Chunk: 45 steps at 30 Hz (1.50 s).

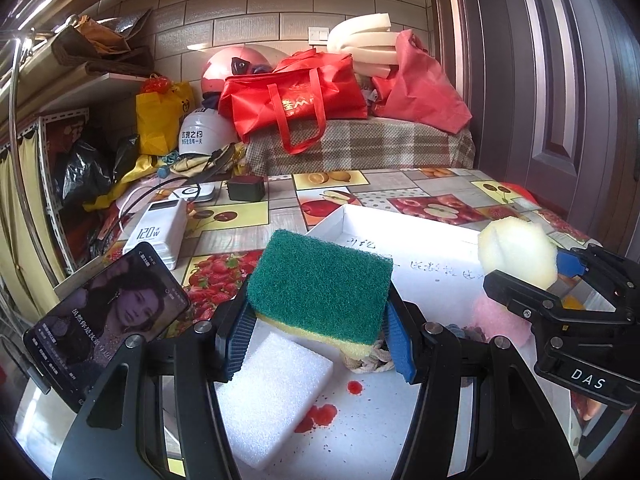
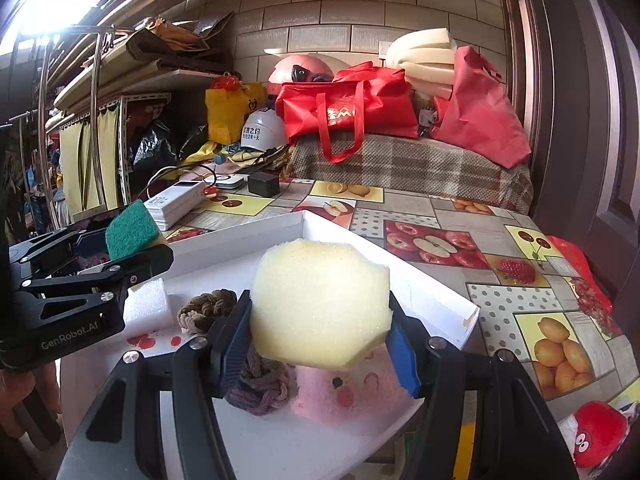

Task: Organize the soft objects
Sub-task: 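Carry both sponges over the white box and open both tools to drop them, then lift both open tools out of the white box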

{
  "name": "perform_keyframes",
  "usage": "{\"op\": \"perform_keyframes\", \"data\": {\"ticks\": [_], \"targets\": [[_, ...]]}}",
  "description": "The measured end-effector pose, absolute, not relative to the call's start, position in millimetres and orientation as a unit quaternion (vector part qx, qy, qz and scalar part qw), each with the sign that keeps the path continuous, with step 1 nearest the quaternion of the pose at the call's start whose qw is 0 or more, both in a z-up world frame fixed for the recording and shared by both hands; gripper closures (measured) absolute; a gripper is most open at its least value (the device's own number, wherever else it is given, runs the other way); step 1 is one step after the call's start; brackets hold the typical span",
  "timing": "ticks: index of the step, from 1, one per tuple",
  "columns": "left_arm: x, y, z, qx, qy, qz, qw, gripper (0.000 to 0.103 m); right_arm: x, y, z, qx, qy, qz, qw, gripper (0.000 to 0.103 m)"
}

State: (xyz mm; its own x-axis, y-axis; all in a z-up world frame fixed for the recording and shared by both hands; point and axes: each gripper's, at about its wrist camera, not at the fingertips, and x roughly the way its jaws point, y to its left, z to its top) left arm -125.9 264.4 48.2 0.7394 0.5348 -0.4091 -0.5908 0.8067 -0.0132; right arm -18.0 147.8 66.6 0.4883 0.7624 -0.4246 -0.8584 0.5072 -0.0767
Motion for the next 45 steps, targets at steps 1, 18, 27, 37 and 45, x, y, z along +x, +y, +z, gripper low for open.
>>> {"op": "perform_keyframes", "data": {"ticks": [1, 18, 27, 37, 45], "targets": [[-126, 266, 48, -0.075, 0.195, 0.303, 0.93, 0.045, -17, 151, 67, -0.143, 0.17, 0.475, 0.851, 0.041], [-118, 258, 52, -0.039, 0.191, 0.315, 0.929, 0.039, -9, 167, 64, -0.15, 0.184, 0.463, 0.854, 0.039], [-126, 254, 56, -0.035, 0.166, 0.335, 0.927, 0.0, -5, 160, 66, -0.13, 0.178, 0.448, 0.867, 0.012], [-133, 255, 55, -0.042, 0.15, 0.342, 0.927, 0.0, -7, 157, 68, -0.127, 0.167, 0.442, 0.872, 0.005], [-139, 257, 55, -0.051, 0.14, 0.35, 0.925, 0.0, -9, 156, 69, -0.127, 0.163, 0.44, 0.874, 0.001]]}}
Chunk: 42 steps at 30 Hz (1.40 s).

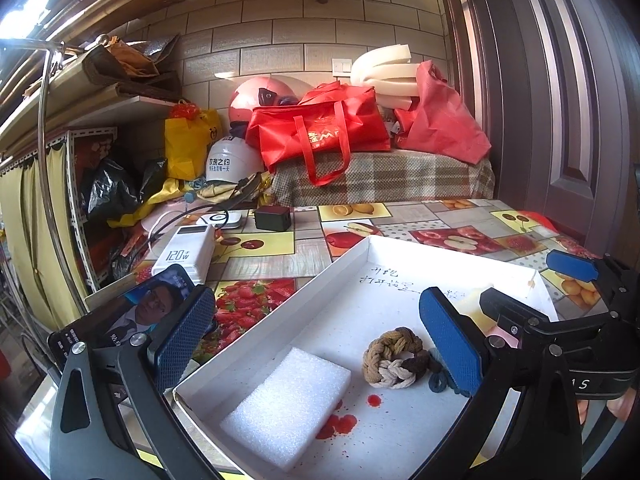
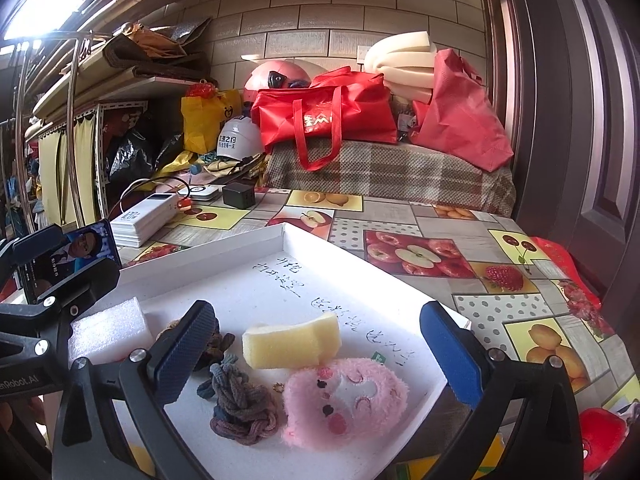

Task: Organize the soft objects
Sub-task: 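Lift both open tools out of the white box, then grasp the pink tissue pack with the left tool while the right tool grasps the white foam sheet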

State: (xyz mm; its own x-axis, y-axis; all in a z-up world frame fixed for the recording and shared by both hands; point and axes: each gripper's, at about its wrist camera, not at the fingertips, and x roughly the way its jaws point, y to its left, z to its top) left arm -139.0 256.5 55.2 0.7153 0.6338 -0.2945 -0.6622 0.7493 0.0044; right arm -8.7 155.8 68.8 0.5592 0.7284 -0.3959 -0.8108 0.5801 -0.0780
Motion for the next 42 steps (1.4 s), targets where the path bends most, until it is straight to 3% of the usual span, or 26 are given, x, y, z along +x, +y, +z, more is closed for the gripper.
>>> {"op": "perform_keyframes", "data": {"ticks": [19, 31, 42], "targets": [[-158, 246, 57, -0.063, 0.115, 0.363, 0.923, 0.0, -39, 113, 79, -0.092, 0.091, 0.471, 0.873, 0.0], [-157, 204, 58, -0.041, 0.128, 0.306, 0.942, 0.0, -41, 40, 77, -0.084, 0.121, 0.491, 0.859, 0.0], [-129, 120, 56, 0.042, 0.174, 0.166, 0.97, 0.0, 31, -67, 78, -0.044, 0.162, 0.374, 0.912, 0.0]]}}
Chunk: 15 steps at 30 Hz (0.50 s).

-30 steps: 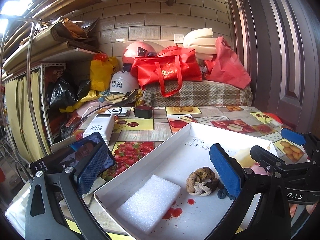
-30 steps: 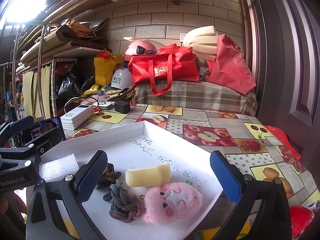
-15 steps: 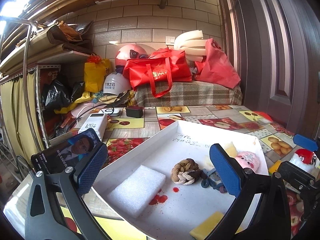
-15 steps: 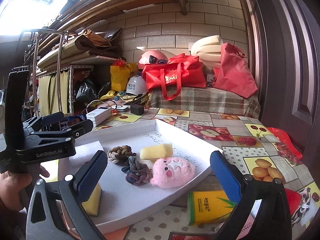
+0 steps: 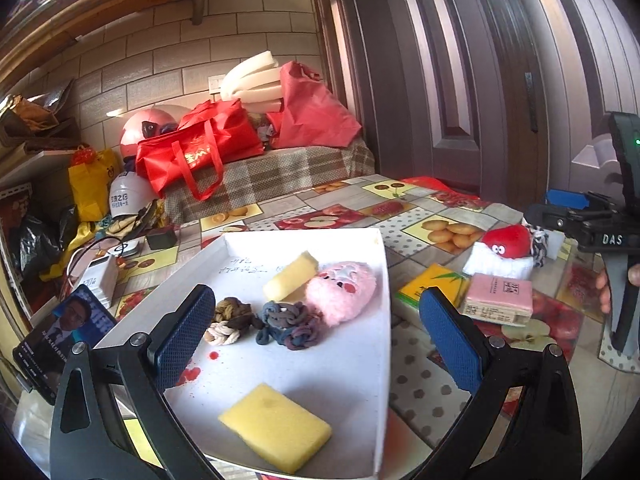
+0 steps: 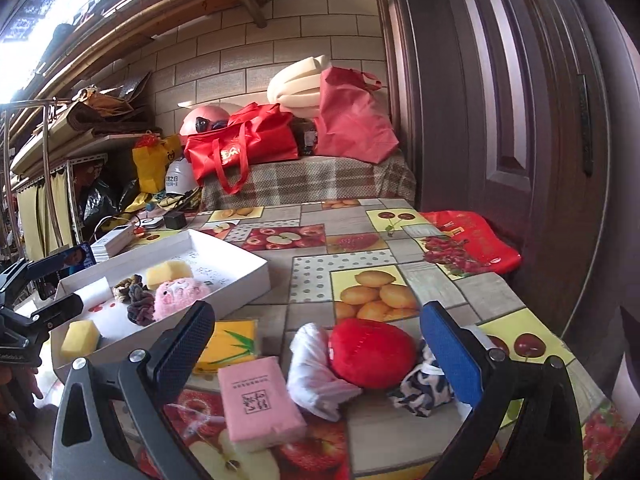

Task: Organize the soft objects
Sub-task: 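Grasp the pink tissue pack with the left tool while the right tool grasps the white foam sheet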

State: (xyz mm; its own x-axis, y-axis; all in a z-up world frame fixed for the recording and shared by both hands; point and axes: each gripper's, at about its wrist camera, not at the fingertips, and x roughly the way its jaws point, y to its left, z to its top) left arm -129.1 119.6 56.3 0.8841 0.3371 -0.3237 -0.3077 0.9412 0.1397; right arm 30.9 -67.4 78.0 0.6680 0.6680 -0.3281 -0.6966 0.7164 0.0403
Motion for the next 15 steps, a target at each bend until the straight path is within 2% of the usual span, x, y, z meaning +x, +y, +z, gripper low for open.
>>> {"op": "perform_keyframes", "data": {"ticks": [8, 15], "targets": [[-74, 45, 42, 0.078, 0.273, 0.02, 0.959, 0.0, 70, -125, 71, -0.119, 0.219, 0.35, 0.903, 0.0], [-18, 42, 32, 0.01, 0.335, -0.025, 0.942, 0.001, 99, -123, 52, -0.197, 0.285, 0.345, 0.872, 0.0]]}}
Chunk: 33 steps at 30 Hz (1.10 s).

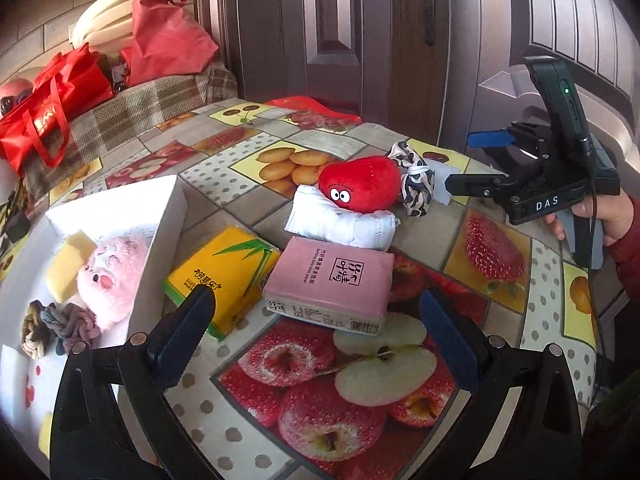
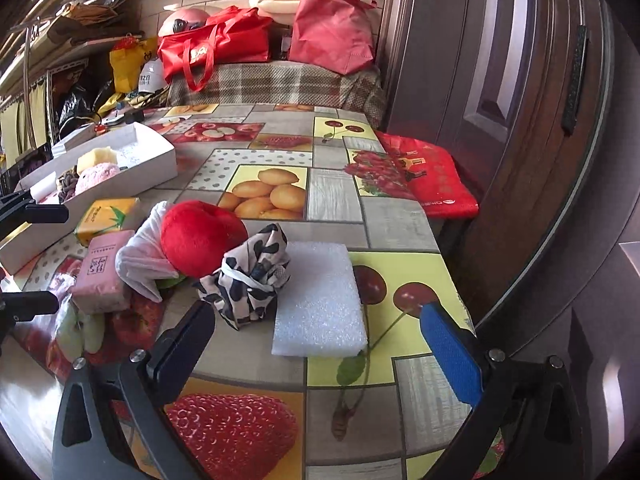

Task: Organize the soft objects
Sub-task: 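Grasp the pink tissue pack with the left tool while the right tool grasps the white foam sheet, then carry the pink tissue pack and white foam sheet into the white box and open both tools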

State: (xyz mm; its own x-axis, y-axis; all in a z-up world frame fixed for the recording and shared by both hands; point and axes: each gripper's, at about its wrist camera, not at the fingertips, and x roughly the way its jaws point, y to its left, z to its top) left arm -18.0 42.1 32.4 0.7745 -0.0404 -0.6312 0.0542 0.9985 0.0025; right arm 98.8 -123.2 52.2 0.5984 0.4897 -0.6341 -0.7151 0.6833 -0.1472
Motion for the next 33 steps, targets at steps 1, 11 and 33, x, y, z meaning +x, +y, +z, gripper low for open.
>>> {"op": "perform_keyframes", "data": {"ticks": [1, 11, 33], "targets": [[-12, 45, 30, -0.003, 0.344, -0.027, 0.939, 0.001, 104, -120, 49, -0.208, 0.294, 0.338, 0.869, 0.0], [10, 32, 22, 0.005, 0.379, -0.045, 0.924, 0.001, 122, -111, 28, -0.236, 0.355, 0.357, 0.831, 0.014], [-36, 32, 54, 0.022, 0.238, 0.013, 0.971, 0.022, 78, -165, 82, -0.082, 0.166, 0.3, 0.936, 0.048]]}}
